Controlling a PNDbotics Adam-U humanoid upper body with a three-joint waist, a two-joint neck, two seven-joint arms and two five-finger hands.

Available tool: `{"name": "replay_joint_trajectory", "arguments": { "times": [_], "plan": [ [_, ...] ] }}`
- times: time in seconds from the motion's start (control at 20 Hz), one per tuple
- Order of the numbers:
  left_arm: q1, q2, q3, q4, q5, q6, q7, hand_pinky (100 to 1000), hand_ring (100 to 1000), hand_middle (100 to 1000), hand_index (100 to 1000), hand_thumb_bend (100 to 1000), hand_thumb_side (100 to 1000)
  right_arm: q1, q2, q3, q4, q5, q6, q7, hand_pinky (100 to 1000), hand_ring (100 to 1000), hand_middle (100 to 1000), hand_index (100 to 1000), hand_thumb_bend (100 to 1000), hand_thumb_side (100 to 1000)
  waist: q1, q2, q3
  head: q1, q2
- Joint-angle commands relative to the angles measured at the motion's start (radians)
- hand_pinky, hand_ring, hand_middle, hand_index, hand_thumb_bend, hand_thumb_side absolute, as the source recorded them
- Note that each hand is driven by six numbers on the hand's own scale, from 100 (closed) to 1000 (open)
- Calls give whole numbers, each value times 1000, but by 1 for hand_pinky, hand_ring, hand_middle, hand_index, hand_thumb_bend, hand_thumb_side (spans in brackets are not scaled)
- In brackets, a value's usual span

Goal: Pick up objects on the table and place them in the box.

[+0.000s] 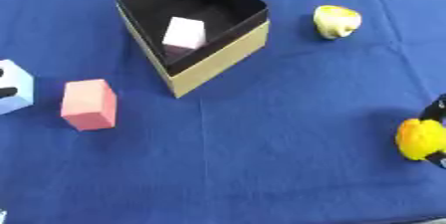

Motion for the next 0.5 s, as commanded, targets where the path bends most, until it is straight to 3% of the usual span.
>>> {"name": "replay_joint_trajectory", "arguments": {
  "times": [0.05,0.25,0.5],
  "plan": [
    [-6,15,0,-18,4,0,-3,651,762,691,850,179,742,-13,-19,-8,-14,-3,-8,4,778,694,519,647,380,100,-7,-16,1,2,-8],
    [-7,16,1,-18,4,-1,-2,651,762,691,850,180,741,-31,-19,-20,-14,-3,-21,-20,770,674,500,628,339,100,-10,-18,3,4,-8],
    [-7,20,0,-18,3,-2,-3,652,762,691,850,180,740,-124,-49,-45,-14,-11,-93,-64,775,676,509,647,339,100,-17,-23,8,2,-9]
  ]
}}
